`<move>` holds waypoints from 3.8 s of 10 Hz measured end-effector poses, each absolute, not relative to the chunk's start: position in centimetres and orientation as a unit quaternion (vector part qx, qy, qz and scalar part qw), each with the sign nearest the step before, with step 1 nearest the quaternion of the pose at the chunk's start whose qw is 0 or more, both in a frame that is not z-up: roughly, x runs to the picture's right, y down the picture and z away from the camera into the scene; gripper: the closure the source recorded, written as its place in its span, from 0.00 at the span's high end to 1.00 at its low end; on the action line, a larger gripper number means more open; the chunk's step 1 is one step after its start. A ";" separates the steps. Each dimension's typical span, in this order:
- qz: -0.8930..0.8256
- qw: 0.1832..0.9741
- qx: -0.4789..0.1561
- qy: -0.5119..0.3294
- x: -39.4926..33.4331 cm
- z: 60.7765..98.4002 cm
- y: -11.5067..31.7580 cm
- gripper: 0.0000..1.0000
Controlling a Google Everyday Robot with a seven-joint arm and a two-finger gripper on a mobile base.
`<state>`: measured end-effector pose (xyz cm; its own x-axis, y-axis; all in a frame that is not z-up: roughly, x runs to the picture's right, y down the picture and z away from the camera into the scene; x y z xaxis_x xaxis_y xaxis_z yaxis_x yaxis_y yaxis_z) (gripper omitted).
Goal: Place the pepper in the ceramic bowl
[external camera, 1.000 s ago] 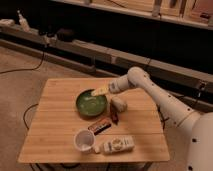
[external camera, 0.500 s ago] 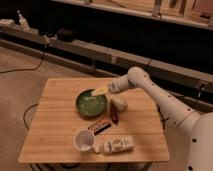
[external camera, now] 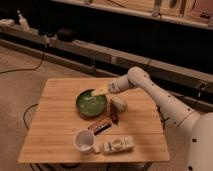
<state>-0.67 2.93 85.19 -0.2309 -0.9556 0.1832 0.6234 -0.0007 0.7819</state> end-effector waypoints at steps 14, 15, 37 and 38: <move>-0.752 0.626 0.003 -0.206 11.3 81.9 -4.6 0.80; -0.752 0.626 0.002 -0.204 11.5 81.9 -4.6 0.80; -0.617 0.698 -0.295 -0.212 15.8 82.8 11.3 0.80; -0.614 0.696 -0.305 -0.213 15.6 83.0 12.0 0.80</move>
<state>15.60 12.04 83.02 0.1546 -0.7252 0.6710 0.9848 0.0589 -0.1633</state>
